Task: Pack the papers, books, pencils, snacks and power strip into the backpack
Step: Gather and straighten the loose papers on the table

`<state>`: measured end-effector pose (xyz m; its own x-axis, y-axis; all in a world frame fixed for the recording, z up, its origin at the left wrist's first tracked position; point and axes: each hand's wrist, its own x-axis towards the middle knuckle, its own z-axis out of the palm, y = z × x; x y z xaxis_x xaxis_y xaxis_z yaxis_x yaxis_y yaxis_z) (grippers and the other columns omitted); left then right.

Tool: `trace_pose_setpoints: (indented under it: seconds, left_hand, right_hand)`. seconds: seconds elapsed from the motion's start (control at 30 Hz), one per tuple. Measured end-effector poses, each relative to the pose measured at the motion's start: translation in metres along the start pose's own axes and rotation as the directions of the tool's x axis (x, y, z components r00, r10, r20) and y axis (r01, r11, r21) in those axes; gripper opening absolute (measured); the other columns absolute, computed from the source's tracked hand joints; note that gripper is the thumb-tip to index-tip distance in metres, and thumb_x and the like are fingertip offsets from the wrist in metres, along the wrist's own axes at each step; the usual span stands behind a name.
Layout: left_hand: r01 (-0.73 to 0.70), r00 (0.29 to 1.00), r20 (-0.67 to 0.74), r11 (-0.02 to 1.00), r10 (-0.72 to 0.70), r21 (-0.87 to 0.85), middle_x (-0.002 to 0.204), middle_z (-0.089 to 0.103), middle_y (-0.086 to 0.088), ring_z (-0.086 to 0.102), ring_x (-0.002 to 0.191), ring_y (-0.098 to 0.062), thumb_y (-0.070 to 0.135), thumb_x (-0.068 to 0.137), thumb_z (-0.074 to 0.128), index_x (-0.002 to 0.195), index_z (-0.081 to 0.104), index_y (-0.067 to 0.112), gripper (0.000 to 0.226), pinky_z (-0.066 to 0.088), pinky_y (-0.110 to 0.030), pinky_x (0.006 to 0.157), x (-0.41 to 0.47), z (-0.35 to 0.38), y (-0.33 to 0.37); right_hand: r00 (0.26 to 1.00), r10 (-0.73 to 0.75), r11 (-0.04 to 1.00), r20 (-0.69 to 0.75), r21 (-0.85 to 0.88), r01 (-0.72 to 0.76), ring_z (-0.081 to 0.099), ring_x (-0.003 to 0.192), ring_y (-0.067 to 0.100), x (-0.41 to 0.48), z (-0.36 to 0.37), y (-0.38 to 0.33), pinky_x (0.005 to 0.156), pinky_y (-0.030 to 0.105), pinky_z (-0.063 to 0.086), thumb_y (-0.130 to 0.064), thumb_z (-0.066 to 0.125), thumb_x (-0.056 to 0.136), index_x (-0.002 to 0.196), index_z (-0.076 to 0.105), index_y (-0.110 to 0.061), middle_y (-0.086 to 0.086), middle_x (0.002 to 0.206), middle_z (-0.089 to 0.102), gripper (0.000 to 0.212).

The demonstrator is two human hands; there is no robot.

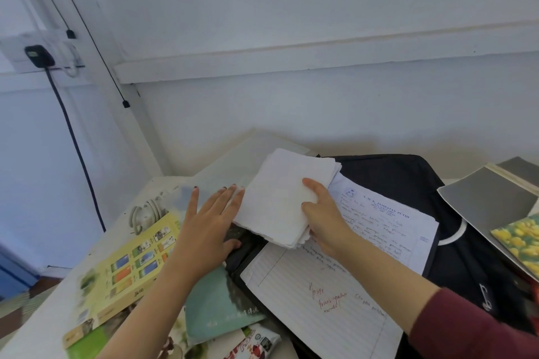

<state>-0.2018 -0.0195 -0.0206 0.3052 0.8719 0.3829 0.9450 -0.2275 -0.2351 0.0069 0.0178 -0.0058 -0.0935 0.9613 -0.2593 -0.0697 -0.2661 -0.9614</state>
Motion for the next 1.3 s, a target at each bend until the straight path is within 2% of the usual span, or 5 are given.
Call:
trace_pose_setpoints:
  seconds: [0.13, 0.3, 0.43, 0.7, 1.3]
  left_hand:
    - [-0.005, 1.000, 0.013, 1.000, 0.005, 0.002, 0.132, 0.055, -0.010, 0.057, 0.117, -0.026, 0.040, 0.040, 0.090, 0.135, 0.043, 0.009, 0.110, 0.025, -0.057, 0.100, -0.001, 0.000, -0.001]
    - [0.019, 0.999, 0.045, 0.994, -0.014, -0.103, 0.137, 0.050, -0.009, 0.055, 0.119, -0.025, 0.035, 0.046, 0.088, 0.139, 0.038, 0.010, 0.109, 0.037, -0.047, 0.097, -0.003, 0.002, -0.002]
    - [0.033, 0.997, 0.073, 0.985, -0.020, -0.170, 0.143, 0.043, -0.009, 0.049, 0.124, -0.026, 0.029, 0.051, 0.086, 0.143, 0.031, 0.011, 0.108, 0.033, -0.045, 0.101, -0.004, 0.002, -0.003]
    - [0.040, 0.998, 0.061, 0.986, -0.030, -0.164, 0.138, 0.049, -0.011, 0.052, 0.121, -0.026, 0.034, 0.044, 0.090, 0.139, 0.038, 0.005, 0.113, 0.029, -0.040, 0.101, -0.005, -0.002, 0.000]
    - [0.057, 0.995, 0.088, 0.972, -0.038, -0.227, 0.144, 0.041, -0.009, 0.044, 0.128, -0.024, 0.036, 0.052, 0.087, 0.144, 0.029, 0.009, 0.112, 0.022, -0.036, 0.106, -0.009, -0.004, 0.001]
  right_hand:
    - [0.991, 0.047, 0.994, 0.124, -0.104, -0.034, 0.049, 0.086, 0.016, 0.005, 0.024, 0.000, 0.061, 0.027, 0.047, -0.002, 0.033, 0.093, 0.124, 0.025, -0.031, 0.004, 0.112, 0.044, 0.043]
    - [0.988, -0.156, 0.925, -0.016, -0.353, 0.140, 0.051, 0.083, 0.013, 0.006, 0.028, 0.009, 0.068, 0.029, 0.051, -0.010, 0.041, 0.090, 0.123, 0.039, -0.021, 0.004, 0.117, 0.043, 0.036]
    - [0.996, -0.078, 0.994, -0.053, -0.074, 0.074, 0.055, 0.068, 0.015, 0.011, 0.025, 0.007, 0.055, 0.024, 0.050, 0.008, 0.042, 0.084, 0.112, 0.054, -0.019, 0.007, 0.113, 0.053, 0.041]
    - [0.984, -0.061, 0.961, -0.170, 0.257, 0.104, 0.064, 0.089, 0.019, 0.029, 0.046, 0.003, 0.065, 0.026, 0.057, 0.005, 0.055, 0.088, 0.114, 0.049, -0.016, 0.003, 0.103, 0.056, 0.034]
    - [0.993, -0.031, 0.972, -0.112, 0.227, 0.056, 0.068, 0.083, 0.017, 0.041, 0.070, 0.006, 0.064, 0.020, 0.057, 0.003, 0.058, 0.088, 0.125, 0.056, -0.007, 0.009, 0.115, 0.063, 0.039]
